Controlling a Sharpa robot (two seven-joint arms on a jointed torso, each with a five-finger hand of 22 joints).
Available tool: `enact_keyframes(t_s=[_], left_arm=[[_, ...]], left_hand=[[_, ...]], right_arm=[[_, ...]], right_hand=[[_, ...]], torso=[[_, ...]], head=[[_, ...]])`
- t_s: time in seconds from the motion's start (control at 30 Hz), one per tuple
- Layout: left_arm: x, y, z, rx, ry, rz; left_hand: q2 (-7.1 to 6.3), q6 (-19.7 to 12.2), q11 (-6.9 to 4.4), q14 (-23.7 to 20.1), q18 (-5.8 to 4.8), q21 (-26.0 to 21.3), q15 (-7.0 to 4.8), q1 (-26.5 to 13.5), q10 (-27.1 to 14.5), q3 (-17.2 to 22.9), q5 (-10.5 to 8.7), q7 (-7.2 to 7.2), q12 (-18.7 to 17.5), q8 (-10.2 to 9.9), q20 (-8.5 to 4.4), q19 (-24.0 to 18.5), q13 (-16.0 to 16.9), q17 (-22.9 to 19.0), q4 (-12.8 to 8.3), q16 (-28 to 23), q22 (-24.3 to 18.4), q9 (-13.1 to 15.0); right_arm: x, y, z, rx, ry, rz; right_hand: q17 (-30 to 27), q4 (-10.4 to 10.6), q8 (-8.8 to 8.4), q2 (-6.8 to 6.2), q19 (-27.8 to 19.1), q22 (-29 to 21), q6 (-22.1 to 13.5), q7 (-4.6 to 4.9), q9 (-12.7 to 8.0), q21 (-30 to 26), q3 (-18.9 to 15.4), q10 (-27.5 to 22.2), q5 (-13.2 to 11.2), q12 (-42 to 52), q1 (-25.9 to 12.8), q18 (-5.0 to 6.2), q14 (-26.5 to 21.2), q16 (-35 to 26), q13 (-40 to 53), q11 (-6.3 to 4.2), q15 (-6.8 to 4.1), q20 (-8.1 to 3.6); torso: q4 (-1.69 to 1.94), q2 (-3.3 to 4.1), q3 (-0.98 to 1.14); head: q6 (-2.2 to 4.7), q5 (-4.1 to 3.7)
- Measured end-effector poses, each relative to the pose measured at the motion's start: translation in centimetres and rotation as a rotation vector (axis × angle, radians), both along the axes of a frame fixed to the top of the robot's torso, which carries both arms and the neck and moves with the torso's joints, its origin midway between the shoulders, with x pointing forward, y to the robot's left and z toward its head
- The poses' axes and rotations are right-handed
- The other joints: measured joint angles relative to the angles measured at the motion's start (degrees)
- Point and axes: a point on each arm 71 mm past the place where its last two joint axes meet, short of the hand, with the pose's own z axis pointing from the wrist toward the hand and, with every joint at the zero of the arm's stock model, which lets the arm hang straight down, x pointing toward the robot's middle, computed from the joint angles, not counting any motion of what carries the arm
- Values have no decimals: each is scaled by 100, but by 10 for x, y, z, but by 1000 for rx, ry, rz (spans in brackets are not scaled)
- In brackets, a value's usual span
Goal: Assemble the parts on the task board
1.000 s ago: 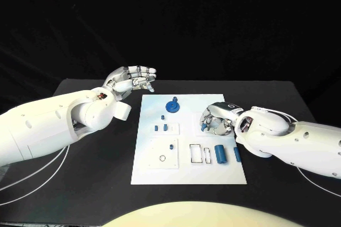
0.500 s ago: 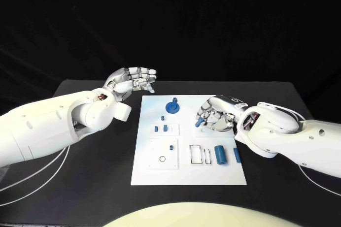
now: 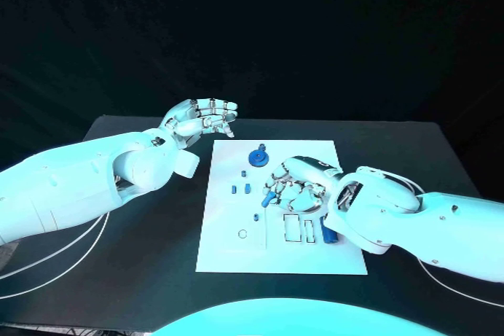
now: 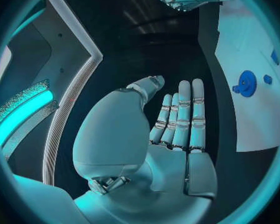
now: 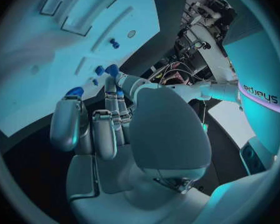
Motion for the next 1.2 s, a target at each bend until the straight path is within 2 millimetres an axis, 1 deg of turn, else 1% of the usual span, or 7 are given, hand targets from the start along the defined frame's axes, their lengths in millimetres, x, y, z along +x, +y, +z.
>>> enact_keyframes(t_s=[0.2, 0.43, 0.63, 0.73, 0.77, 0.93, 1.2], left_arm=[[0, -1, 0, -1, 2, -5], [0, -1, -1, -1, 5, -8], [0, -1, -1, -1, 6, -9], [-1, -1, -1, -1, 7, -11], [-1, -1, -1, -1, 7, -11], [-1, -1, -1, -1, 8, -14], [-1, -1, -1, -1, 10, -16]], left_hand=[[0, 0, 0, 0, 0, 0, 0, 0, 0, 0, 0, 0, 0, 0, 0, 0, 0, 0, 0, 0, 0, 0], [0, 0, 0, 0, 0, 0, 0, 0, 0, 0, 0, 0, 0, 0, 0, 0, 0, 1, 0, 0, 0, 0], [0, 0, 21, 0, 0, 0, 0, 0, -22, 0, 0, 0, 0, 0, 0, 0, 0, -6, 0, 0, 0, 0], [0, 0, 21, 0, 0, 0, 0, 0, -21, 0, 0, 0, 0, 0, 0, 0, 0, -6, 0, 0, 0, 0], [0, 0, 21, 0, 0, 0, 0, 0, -21, 0, 0, 0, 0, 0, 0, 0, 1, -6, 0, 0, 0, -1], [0, 0, 1, -21, 0, 0, 21, 0, -42, 0, 0, 0, 0, 0, 0, 0, -7, -6, 0, 0, 0, 0], [0, 0, 1, -22, 0, 0, 22, 0, -42, 0, 0, 0, 0, 0, 0, 0, -7, -5, 0, 0, 0, -1]], right_arm=[[-14, 23, -17, 7, 23, 54], [-21, 35, -30, -9, 17, 90], [-24, 41, -37, -29, 6, 109], [-25, 44, -40, -40, 1, 116], [-25, 45, -41, -44, 0, 118], [-28, 49, -45, -55, -5, 127], [-30, 54, -50, -66, -13, 135]], right_hand=[[0, 0, -1, 6, 0, 0, -7, 5, 2, 0, 0, 0, -2, 0, -7, 0, 0, 0, 0, 0, 0, 0], [-1, -17, -3, -24, 0, -1, -5, 15, 29, 0, 16, 0, 24, -34, -37, 0, 0, 0, 0, 1, 0, 0], [-1, -18, -8, -24, 0, -1, 0, 23, 29, 0, 16, 0, 25, -34, -37, 0, 0, 0, 1, 1, 0, 0], [-1, -33, -13, -42, 0, -1, -7, 30, 30, 0, 31, 0, 25, -34, -57, 0, 0, 0, 2, 2, 1, 0], [-1, -33, -14, -38, 0, -1, -7, 30, 74, 0, 31, 0, 25, -34, -82, 0, 0, 0, 2, 2, 1, 0], [-2, -35, -1, -24, 0, -2, -9, 32, 77, 0, 32, 0, 25, -34, -96, 0, 0, 0, 3, 2, 1, 0], [-2, -50, 11, -24, 0, -2, 4, 18, 78, 0, 47, 0, 60, -34, -96, 0, 0, 0, 8, 2, 1, 0]], torso=[[6, 1, -1], [8, 3, -8], [6, 3, -9], [6, 3, -9], [6, 3, -9], [7, 3, -9], [8, 4, -8]], head=[[-25, 47], [-66, 100], [-90, 133], [-97, 139], [-99, 141], [-113, 148], [-135, 158]])
